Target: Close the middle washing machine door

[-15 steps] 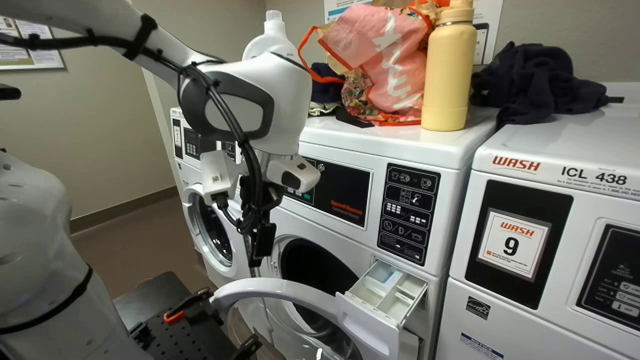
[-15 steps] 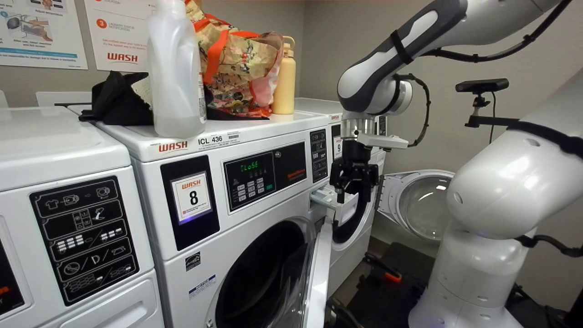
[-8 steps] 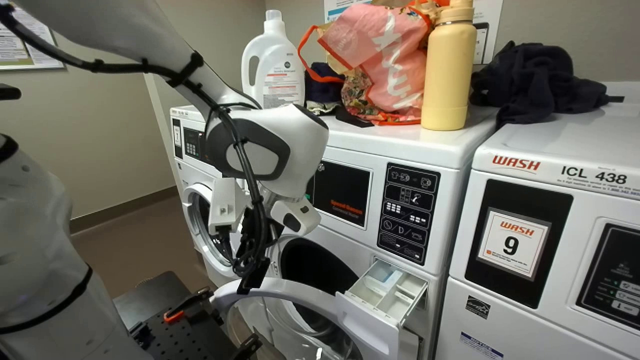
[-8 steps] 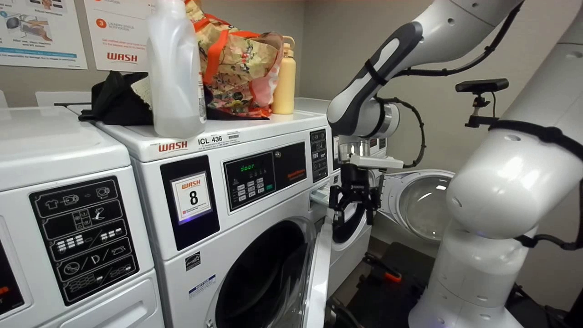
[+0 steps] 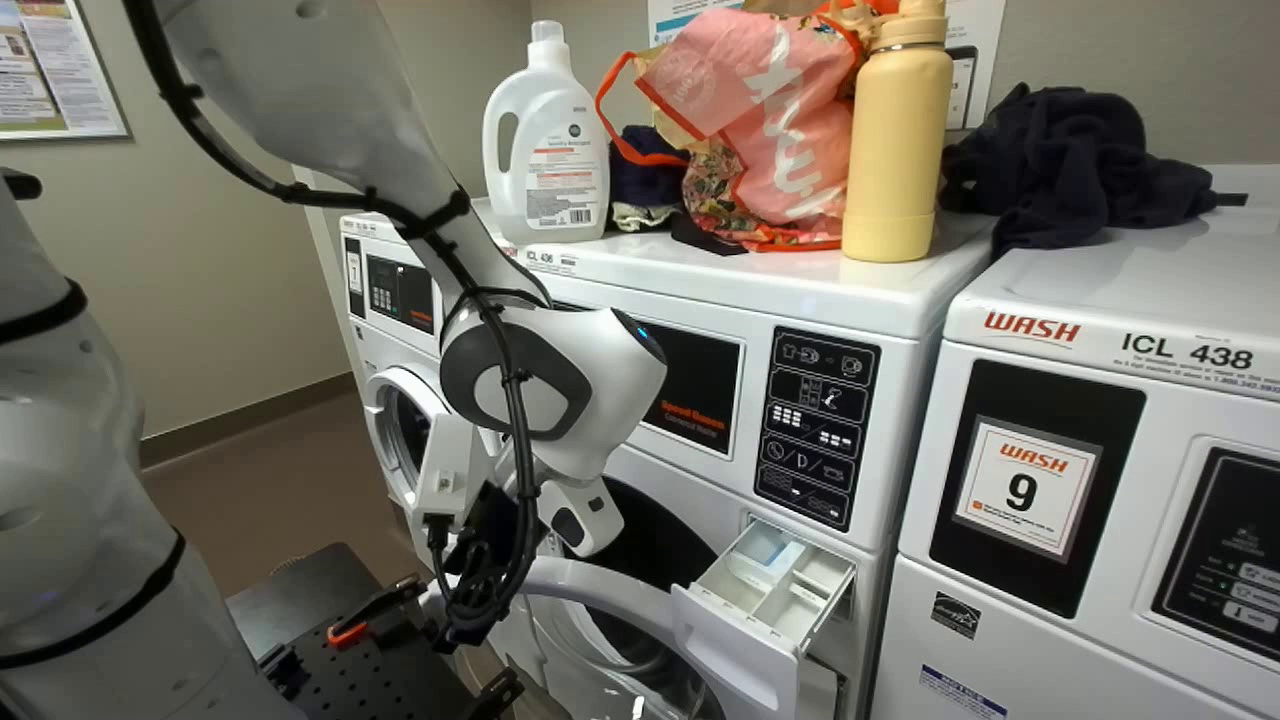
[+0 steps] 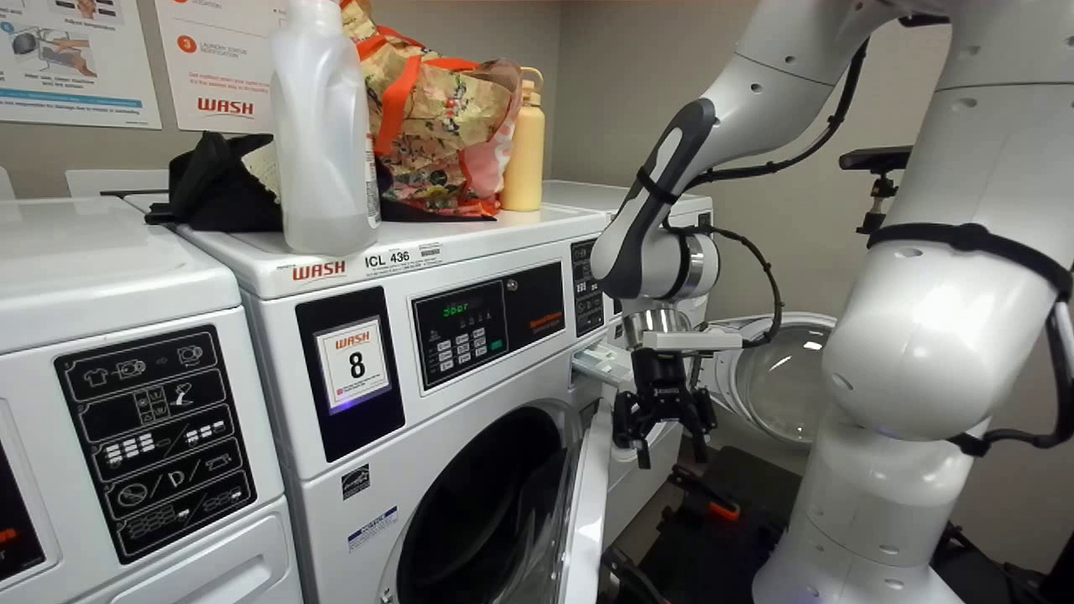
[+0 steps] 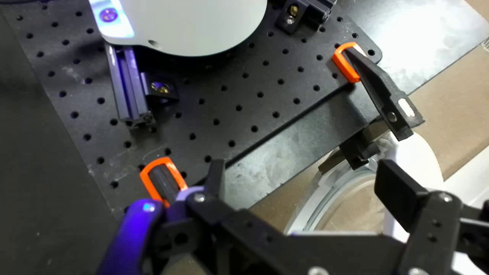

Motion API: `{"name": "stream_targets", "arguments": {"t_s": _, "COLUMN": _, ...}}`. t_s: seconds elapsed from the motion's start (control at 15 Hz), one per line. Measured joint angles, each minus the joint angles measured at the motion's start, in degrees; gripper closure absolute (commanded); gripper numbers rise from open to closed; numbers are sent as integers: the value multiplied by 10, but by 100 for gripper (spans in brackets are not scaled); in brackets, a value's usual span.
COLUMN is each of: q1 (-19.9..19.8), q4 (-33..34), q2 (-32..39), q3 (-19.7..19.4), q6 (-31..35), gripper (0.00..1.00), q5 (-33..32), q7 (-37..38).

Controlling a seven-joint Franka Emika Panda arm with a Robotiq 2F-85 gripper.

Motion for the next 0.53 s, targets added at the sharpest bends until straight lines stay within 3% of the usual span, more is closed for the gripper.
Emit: {"name": "stream_targets", "arguments": {"t_s": 0.53, "q1": 3, "q4": 3, "q2": 100, "q3": 41, "q6": 75, "gripper": 0, "q5": 60, "q7": 0}}
